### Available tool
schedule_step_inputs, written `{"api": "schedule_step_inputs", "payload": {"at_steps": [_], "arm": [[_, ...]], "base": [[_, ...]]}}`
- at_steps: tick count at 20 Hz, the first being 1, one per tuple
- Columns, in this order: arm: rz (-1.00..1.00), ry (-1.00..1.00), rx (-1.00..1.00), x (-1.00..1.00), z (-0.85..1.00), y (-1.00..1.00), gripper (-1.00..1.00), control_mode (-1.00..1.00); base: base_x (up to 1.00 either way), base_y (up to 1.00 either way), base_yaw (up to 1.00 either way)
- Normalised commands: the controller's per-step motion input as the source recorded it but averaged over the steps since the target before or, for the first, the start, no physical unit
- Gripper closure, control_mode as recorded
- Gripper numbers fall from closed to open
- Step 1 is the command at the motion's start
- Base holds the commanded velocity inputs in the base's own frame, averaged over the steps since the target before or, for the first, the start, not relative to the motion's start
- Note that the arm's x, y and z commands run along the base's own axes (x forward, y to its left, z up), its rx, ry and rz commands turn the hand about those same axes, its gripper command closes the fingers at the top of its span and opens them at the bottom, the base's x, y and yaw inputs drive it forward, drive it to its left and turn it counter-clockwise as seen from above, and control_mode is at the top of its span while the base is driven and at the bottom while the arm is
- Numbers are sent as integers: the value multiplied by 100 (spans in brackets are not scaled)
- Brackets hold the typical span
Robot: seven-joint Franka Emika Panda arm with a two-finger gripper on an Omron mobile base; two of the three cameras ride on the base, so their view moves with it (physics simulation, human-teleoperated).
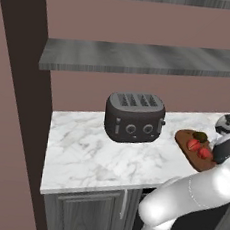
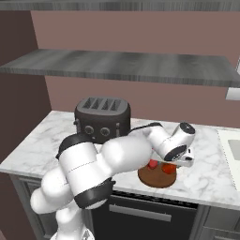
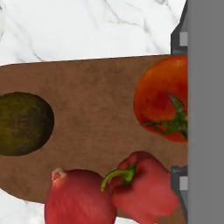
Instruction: Place the avocado, onion, tomato, and bell pepper on the cutting board.
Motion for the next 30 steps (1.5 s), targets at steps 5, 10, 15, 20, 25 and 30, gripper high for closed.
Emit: {"api": "schedule_step_inputs", "payload": {"at_steps": [5,10,15,20,25,30], "arm": [[0,-5,0,-46,25,45,-100,-100],[0,-18,-4,-56,52,49,-100,-100],[0,-16,-14,-63,74,82,-100,-100],[-1,-13,-20,-73,67,100,-100,-100],[0,-20,-21,-81,49,100,-100,-100],[0,-16,-17,-60,52,86,-100,-100]], "base": [[0,0,0],[0,0,0],[0,0,0],[0,0,0],[0,0,0],[0,0,0]]}}
